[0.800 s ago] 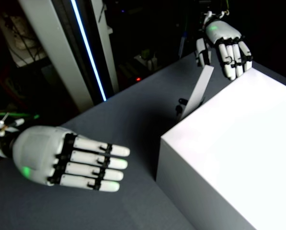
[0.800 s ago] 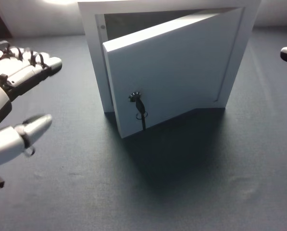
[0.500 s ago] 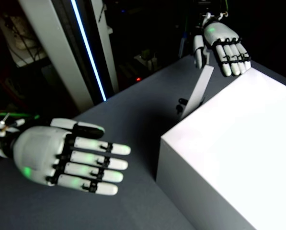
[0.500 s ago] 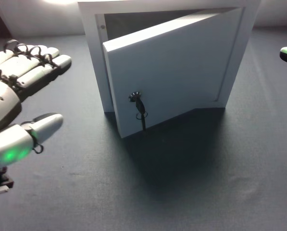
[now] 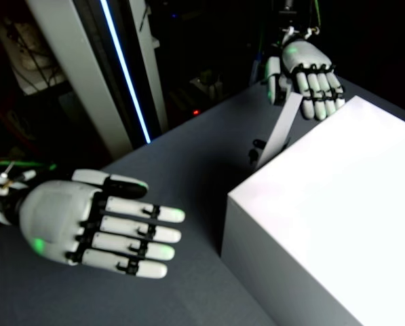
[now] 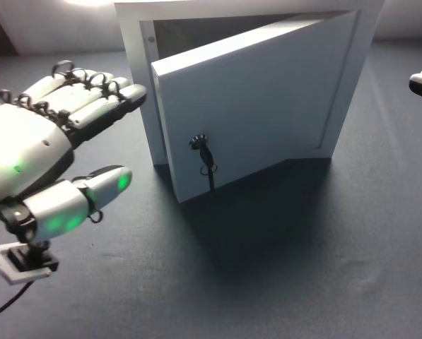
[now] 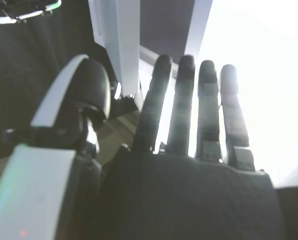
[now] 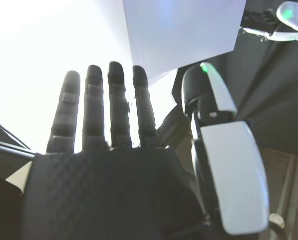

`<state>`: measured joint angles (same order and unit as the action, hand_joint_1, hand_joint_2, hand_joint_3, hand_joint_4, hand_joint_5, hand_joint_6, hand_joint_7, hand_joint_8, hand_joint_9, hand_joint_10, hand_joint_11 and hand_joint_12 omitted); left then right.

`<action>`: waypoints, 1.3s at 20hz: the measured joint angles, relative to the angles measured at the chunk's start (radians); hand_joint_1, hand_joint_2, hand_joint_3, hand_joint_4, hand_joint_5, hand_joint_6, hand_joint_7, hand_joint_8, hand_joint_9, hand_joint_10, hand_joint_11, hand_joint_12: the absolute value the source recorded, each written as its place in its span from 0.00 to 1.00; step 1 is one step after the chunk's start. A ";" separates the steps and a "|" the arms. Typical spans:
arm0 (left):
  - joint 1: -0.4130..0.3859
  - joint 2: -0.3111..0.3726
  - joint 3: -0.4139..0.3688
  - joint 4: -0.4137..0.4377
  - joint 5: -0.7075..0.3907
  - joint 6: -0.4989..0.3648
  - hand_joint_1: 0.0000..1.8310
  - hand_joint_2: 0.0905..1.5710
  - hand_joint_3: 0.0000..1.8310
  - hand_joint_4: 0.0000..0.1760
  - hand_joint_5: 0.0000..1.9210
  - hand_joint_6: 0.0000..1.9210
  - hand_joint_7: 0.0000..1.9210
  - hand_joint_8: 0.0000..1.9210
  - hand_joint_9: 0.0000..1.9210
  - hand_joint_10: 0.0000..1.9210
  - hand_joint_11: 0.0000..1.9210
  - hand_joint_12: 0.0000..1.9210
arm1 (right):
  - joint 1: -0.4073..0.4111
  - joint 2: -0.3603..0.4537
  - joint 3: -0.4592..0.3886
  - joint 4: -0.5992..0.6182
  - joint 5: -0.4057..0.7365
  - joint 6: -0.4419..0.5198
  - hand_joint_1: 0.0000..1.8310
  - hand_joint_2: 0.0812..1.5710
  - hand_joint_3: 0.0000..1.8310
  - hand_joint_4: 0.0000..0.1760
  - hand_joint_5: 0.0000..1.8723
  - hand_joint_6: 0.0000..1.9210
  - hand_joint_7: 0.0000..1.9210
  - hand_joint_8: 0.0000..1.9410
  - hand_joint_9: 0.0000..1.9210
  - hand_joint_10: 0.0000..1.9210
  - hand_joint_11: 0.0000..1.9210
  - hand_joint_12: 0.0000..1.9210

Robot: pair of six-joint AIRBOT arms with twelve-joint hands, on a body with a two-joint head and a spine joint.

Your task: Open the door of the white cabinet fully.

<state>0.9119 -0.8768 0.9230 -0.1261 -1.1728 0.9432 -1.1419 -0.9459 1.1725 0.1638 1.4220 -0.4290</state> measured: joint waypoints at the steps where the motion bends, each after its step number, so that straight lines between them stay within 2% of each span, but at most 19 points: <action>1: -0.005 -0.006 0.003 0.004 0.007 0.000 0.13 0.95 0.00 0.00 0.06 0.00 0.06 0.00 0.06 0.00 0.00 0.19 | 0.000 0.000 0.000 -0.001 -0.001 0.003 0.33 0.83 0.00 0.04 0.18 0.00 0.17 0.00 0.12 0.00 0.02 0.10; 3: -0.013 -0.007 0.006 0.010 0.029 -0.001 0.12 0.95 0.00 0.00 0.04 0.00 0.04 0.00 0.05 0.00 0.00 0.15 | 0.000 0.000 0.000 0.000 -0.001 0.005 0.33 0.83 0.00 0.00 0.18 0.00 0.17 0.00 0.12 0.00 0.02 0.10; 5: -0.015 -0.007 0.012 0.005 0.036 -0.001 0.11 0.96 0.00 0.00 0.04 0.00 0.04 0.00 0.05 0.00 0.00 0.17 | 0.000 0.000 0.000 -0.001 0.000 0.006 0.32 0.83 0.00 0.04 0.18 0.00 0.17 0.00 0.13 0.00 0.04 0.10; 6: -0.018 -0.007 0.012 -0.001 0.038 -0.001 0.11 0.96 0.00 0.00 0.03 0.00 0.03 0.00 0.04 0.00 0.00 0.17 | 0.000 -0.001 0.000 -0.002 0.000 0.006 0.32 0.83 0.00 0.01 0.18 0.00 0.17 0.00 0.13 0.00 0.04 0.10; 10: -0.025 -0.014 0.014 0.006 0.040 -0.001 0.14 0.97 0.00 0.00 0.04 0.00 0.04 0.00 0.05 0.00 0.00 0.19 | -0.003 -0.002 0.000 -0.001 -0.003 0.008 0.33 0.83 0.00 0.03 0.18 0.00 0.17 0.00 0.12 0.00 0.03 0.09; 13: -0.036 -0.021 0.014 0.028 0.045 -0.002 0.14 0.97 0.00 0.00 0.04 0.00 0.04 0.00 0.05 0.00 0.00 0.16 | -0.003 -0.002 0.000 -0.002 -0.003 0.009 0.33 0.83 0.00 0.00 0.18 0.00 0.17 0.00 0.13 0.00 0.06 0.10; 14: -0.037 -0.021 0.014 0.030 0.044 -0.003 0.17 0.96 0.00 0.00 0.06 0.00 0.05 0.00 0.06 0.00 0.00 0.20 | -0.003 -0.002 0.000 -0.002 -0.003 0.009 0.34 0.83 0.00 0.01 0.18 0.00 0.17 0.00 0.13 0.00 0.05 0.10; 15: -0.038 -0.021 0.014 0.033 0.044 -0.010 0.17 0.95 0.00 0.00 0.07 0.00 0.05 0.00 0.07 0.00 0.00 0.25 | -0.003 -0.002 0.000 -0.001 -0.003 0.009 0.33 0.83 0.00 0.06 0.18 0.00 0.17 0.00 0.13 0.00 0.04 0.09; 16: -0.038 -0.021 0.014 0.034 0.044 -0.016 0.17 0.95 0.00 0.00 0.08 0.00 0.07 0.00 0.09 0.00 0.00 0.36 | -0.003 -0.002 0.000 -0.001 -0.003 0.009 0.34 0.83 0.00 0.03 0.18 0.00 0.17 0.00 0.13 0.00 0.05 0.09; 18: -0.039 -0.024 0.012 0.042 0.043 -0.025 0.14 0.97 0.00 0.00 0.08 0.00 0.08 0.00 0.09 0.00 0.00 0.39 | -0.003 -0.002 0.000 -0.002 -0.003 0.010 0.34 0.83 0.00 0.05 0.19 0.00 0.18 0.00 0.13 0.00 0.04 0.09; 19: -0.039 -0.024 0.011 0.044 0.043 -0.026 0.13 0.97 0.00 0.00 0.09 0.00 0.09 0.00 0.10 0.00 0.00 0.39 | -0.003 -0.002 0.000 -0.001 -0.003 0.010 0.34 0.84 0.00 0.00 0.18 0.00 0.18 0.00 0.13 0.00 0.03 0.09; 20: -0.039 -0.024 0.011 0.049 0.042 -0.026 0.12 0.97 0.00 0.00 0.08 0.00 0.08 0.00 0.08 0.00 0.00 0.35 | -0.003 -0.002 0.000 -0.001 -0.003 0.010 0.35 0.84 0.00 0.00 0.18 0.00 0.18 0.00 0.13 0.00 0.03 0.08; 21: -0.039 -0.024 0.011 0.052 0.042 -0.026 0.12 0.96 0.00 0.00 0.08 0.00 0.09 0.00 0.09 0.00 0.00 0.36 | -0.003 -0.002 0.000 -0.001 -0.003 0.010 0.36 0.84 0.00 0.00 0.18 0.00 0.18 0.00 0.13 0.00 0.03 0.08; 23: -0.039 -0.024 0.009 0.062 0.042 -0.028 0.12 0.97 0.00 0.00 0.06 0.00 0.05 0.00 0.07 0.00 0.00 0.41 | -0.003 -0.002 0.000 -0.001 -0.003 0.010 0.35 0.83 0.00 0.00 0.19 0.00 0.18 0.00 0.13 0.00 0.04 0.08; 24: -0.039 -0.026 0.009 0.064 0.043 -0.029 0.14 0.97 0.00 0.00 0.07 0.00 0.05 0.00 0.07 0.00 0.00 0.36 | -0.003 -0.002 0.000 -0.001 -0.003 0.010 0.35 0.84 0.00 0.00 0.18 0.00 0.18 0.00 0.13 0.00 0.05 0.08; 25: -0.039 -0.026 0.009 0.066 0.043 -0.031 0.15 0.96 0.00 0.00 0.08 0.00 0.06 0.00 0.09 0.00 0.00 0.42 | -0.003 -0.002 0.000 -0.001 -0.003 0.010 0.35 0.84 0.00 0.00 0.18 0.00 0.18 0.00 0.13 0.00 0.05 0.08; 26: -0.039 -0.026 0.009 0.067 0.043 -0.034 0.16 0.96 0.00 0.00 0.08 0.00 0.07 0.00 0.10 0.01 0.00 0.38 | -0.003 -0.002 0.000 -0.001 -0.003 0.010 0.35 0.84 0.00 0.00 0.18 0.00 0.18 0.00 0.13 0.00 0.05 0.08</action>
<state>0.8734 -0.9031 0.9318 -0.0589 -1.1301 0.9096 -1.1454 -0.9478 1.1721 0.1627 1.4189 -0.4191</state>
